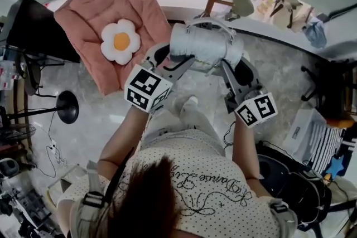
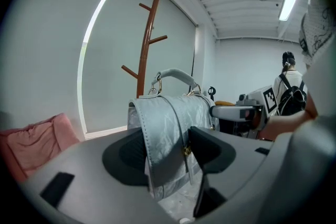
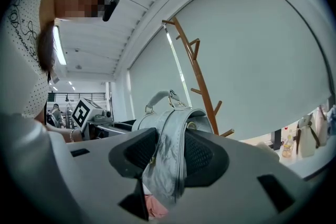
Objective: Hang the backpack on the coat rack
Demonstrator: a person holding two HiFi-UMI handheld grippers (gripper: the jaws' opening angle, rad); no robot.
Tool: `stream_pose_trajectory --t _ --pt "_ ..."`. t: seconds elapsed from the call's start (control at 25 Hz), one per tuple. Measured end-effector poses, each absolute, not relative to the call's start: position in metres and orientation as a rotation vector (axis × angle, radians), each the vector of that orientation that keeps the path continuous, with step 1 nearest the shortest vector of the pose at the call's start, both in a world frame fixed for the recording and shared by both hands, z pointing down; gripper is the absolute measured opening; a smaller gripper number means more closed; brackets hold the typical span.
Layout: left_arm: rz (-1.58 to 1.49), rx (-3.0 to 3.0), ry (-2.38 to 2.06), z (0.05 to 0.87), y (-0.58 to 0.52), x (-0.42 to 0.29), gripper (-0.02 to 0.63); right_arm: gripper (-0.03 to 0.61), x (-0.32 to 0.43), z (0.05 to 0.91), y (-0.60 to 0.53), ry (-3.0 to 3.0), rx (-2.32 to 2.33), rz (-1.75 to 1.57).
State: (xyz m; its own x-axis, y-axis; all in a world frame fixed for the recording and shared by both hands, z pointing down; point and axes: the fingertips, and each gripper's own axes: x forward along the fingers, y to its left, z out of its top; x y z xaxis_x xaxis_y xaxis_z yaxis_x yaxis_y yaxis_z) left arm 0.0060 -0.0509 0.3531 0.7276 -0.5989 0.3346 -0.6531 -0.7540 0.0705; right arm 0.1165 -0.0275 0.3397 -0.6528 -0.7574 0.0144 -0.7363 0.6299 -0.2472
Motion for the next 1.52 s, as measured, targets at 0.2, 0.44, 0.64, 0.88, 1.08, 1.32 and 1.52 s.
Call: stream_pose_trajectory --t 0.2,0.44,0.64,0.88,1.08,1.32,1.52 --pt "0.442 2.721 -1.04 0.355 -0.064 0.02 0.242 0.166 0.131 0.341 -0.045 2.767 -1.228 -0.365" --pt "0.482 2.685 -1.036 0.37 -0.073 0.031 0.242 0.166 0.142 0.357 -0.055 2.78 -1.21 -0.421" --pt "0.508 2.628 -1.003 0.397 -0.083 0.024 0.242 0.166 0.135 0.384 -0.066 2.797 -1.228 -0.51" --pt "0.566 2.582 -0.933 0.447 -0.108 0.012 0.24 0.164 0.123 0.436 -0.087 2.8 -1.281 -0.649" --pt "0.59 2.528 -0.859 0.48 -0.126 0.003 0.239 0.166 0.113 0.466 -0.104 2.791 -1.339 -0.747" --pt "0.643 2.498 -0.768 0.509 -0.149 -0.014 0.236 0.166 0.095 0.494 -0.123 2.765 -1.412 -0.84" --pt "0.677 2.473 -0.716 0.526 -0.155 -0.021 0.232 0.166 0.087 0.513 -0.127 2.75 -1.435 -0.916"
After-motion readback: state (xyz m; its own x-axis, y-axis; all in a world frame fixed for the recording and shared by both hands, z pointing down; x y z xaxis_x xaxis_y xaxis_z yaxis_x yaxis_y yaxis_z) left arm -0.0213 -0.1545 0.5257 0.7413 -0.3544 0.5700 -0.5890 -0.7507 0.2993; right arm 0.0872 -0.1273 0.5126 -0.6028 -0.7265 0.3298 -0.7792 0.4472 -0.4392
